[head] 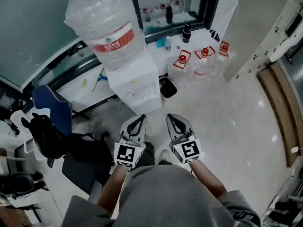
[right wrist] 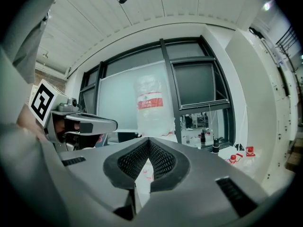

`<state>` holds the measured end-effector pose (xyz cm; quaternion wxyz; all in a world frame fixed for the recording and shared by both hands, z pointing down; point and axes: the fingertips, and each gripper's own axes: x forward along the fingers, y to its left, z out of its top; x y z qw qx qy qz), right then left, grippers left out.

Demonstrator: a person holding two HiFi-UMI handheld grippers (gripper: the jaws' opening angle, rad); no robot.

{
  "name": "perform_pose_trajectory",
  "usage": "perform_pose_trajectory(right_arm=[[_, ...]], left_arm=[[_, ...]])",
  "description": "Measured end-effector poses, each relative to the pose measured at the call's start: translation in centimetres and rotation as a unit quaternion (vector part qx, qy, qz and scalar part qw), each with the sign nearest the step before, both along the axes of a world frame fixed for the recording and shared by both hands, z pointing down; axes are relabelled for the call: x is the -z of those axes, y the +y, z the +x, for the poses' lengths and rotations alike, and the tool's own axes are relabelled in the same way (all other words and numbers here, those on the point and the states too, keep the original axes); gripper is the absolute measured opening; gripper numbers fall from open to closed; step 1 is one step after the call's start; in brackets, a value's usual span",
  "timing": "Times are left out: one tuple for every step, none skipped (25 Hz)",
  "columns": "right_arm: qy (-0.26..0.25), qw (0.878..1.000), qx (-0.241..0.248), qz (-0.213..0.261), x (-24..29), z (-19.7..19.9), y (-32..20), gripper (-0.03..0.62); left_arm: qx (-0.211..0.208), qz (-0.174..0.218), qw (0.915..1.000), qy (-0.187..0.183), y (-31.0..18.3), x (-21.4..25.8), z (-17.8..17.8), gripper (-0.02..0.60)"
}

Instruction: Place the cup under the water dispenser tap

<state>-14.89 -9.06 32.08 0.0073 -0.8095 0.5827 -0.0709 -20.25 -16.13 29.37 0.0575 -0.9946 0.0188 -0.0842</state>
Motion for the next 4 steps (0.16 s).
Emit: perform_pose_trajectory(right_arm=[[0.001,1.0,-0.001,0.001,0.1,-0.04,-0.09,0.011],[0.002,1.0,-0.002,0.001,0.17,-0.11,-0.22,0.009],[0.004,1.0,-0.003,-0.001,0.26,-0.17,-0.37,0.011],[0.005,1.0,-0.005,-0.004,0.35,-0.24,-0.52,0.011]], left_arm=[[0.001,-0.001,1.0,0.001,-0.14,-0.02,-0.05,0.011],[0.0,-0.001,1.0,0.003,-0.29,-0.1,-0.12,0.011],[-0.001,-0.001,1.0,0.005,-0.44,-0.21,-0.19,0.011],[-0.002,-0.001,1.0,0.006,-0.58,-0.32,-0.27,0.011]])
